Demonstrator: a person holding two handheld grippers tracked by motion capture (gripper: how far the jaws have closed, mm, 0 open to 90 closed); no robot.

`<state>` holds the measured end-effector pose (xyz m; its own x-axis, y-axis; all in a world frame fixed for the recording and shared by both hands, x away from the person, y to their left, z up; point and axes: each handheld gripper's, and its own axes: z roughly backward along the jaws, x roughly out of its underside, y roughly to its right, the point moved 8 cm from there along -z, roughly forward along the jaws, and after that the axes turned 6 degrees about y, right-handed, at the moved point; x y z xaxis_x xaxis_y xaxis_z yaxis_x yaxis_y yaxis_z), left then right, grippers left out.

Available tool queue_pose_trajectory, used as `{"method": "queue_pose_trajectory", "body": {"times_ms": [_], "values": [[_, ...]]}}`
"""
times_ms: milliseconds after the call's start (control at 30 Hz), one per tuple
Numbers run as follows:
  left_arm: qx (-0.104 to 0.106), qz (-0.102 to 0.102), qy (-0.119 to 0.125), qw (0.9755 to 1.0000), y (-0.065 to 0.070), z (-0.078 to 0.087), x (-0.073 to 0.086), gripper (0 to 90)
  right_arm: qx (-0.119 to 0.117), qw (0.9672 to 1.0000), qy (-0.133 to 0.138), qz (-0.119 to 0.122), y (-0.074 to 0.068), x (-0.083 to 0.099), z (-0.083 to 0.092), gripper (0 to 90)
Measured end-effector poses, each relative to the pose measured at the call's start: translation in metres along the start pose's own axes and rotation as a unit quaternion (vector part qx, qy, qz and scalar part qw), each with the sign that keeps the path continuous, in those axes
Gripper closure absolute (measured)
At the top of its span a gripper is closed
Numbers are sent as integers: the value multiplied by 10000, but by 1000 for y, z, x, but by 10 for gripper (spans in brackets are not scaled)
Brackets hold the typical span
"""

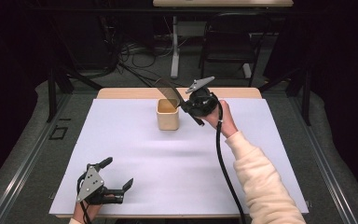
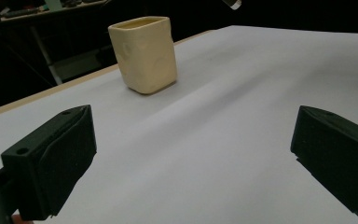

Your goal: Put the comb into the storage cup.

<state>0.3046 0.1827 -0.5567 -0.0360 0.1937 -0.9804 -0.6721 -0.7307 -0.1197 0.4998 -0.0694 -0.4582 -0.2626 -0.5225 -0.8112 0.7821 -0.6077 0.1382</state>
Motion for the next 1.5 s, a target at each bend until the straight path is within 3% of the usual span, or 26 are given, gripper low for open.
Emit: {"method": "queue_pose_trajectory", "body": {"times_ms": [1500], "values": [[0, 26, -11, 10000, 0, 0, 1, 2, 214, 9992, 320, -138, 10, -19, -24, 721]]}}
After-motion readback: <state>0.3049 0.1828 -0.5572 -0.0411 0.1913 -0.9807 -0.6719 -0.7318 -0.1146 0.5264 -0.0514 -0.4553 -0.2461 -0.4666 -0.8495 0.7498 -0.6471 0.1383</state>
